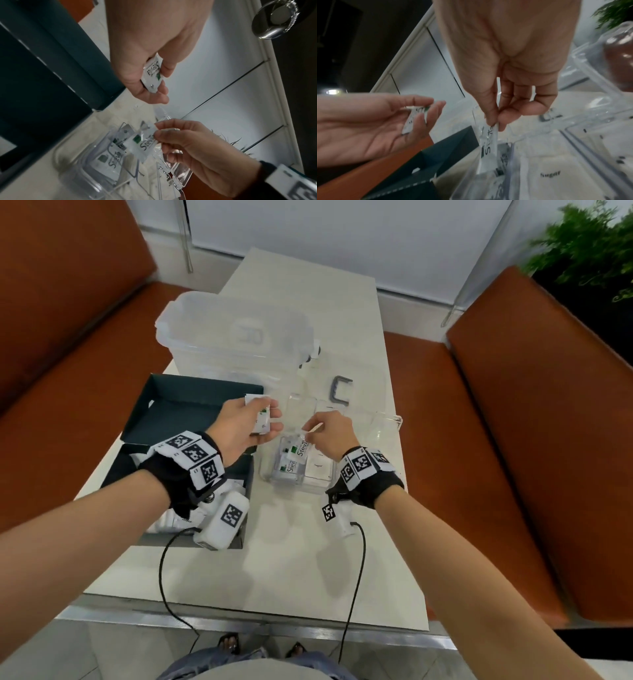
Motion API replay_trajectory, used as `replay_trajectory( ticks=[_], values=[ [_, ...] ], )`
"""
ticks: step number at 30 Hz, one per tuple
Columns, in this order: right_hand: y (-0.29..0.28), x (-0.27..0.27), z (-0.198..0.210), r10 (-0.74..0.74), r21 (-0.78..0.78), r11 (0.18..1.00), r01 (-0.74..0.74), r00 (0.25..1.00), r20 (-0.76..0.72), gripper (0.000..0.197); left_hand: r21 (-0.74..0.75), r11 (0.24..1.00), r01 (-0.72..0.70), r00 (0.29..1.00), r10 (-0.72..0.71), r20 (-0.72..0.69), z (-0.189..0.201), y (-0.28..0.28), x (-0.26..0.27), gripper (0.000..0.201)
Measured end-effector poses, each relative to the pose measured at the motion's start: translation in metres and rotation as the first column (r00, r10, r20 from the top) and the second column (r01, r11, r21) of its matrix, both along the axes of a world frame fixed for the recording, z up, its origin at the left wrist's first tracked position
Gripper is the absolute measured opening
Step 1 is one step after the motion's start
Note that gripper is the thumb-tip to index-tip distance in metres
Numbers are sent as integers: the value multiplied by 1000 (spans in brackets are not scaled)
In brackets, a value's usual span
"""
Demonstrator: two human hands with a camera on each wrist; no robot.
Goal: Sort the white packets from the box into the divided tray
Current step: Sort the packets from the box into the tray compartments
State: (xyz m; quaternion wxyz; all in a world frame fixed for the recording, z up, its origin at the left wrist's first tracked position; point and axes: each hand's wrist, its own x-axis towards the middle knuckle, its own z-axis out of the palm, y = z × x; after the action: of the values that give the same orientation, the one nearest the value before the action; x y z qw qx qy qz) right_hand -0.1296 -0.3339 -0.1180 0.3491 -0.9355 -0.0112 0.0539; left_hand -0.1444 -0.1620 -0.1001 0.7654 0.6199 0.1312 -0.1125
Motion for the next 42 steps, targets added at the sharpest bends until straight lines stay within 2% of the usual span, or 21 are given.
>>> replay_trajectory(
  ticks=[6,12,15,18,25,27,29,31,33,35,38,40,42],
  values=[
    [23,2,-19,93,-231,966,-117,990,-111,19,4,1000,0,1000,0,-22,-6,10,-7,20],
    [26,-5,-27,210,-446,870,-209,977,-46,26,3,1000,7,1000,-7,-26,-7,17,-10,26],
    [24,-6,-27,250,-480,846,-232,968,-27,24,-8,1000,7,999,-7,-39,-7,16,-9,24],
    [26,-9,-28,261,-531,802,-273,960,-100,25,-37,999,27,998,-29,-59,-7,13,-9,25],
    [29,-10,-28,258,-549,784,-289,957,-135,22,-240,968,69,991,-94,-96,-4,5,-9,24],
    [28,-10,-25,262,-521,802,-291,956,-131,22,-216,972,95,990,-114,-77,-4,3,-9,30],
    [22,-9,-19,244,-451,855,-257,966,-88,17,-141,978,155,986,-163,-45,-3,3,-10,31],
    [15,-6,-10,189,-294,940,-174,982,23,14,-109,972,209,976,-214,-32,-3,4,-10,31],
    [10,-4,3,105,-96,991,-91,982,156,15,-61,966,252,967,-254,-29,-2,5,-11,33],
    [10,-3,17,38,46,998,-51,969,245,17,75,957,280,960,-280,-16,0,3,-12,35],
    [12,-2,33,-19,262,964,-45,971,239,18,179,953,244,968,-250,10,-2,-2,-9,32],
    [13,-3,37,17,272,959,-79,975,223,13,178,961,212,976,-219,20,-3,-4,-8,27],
    [13,-3,36,80,178,976,-125,967,240,8,187,960,207,976,-216,31,-4,-6,-7,27]
  ],
)
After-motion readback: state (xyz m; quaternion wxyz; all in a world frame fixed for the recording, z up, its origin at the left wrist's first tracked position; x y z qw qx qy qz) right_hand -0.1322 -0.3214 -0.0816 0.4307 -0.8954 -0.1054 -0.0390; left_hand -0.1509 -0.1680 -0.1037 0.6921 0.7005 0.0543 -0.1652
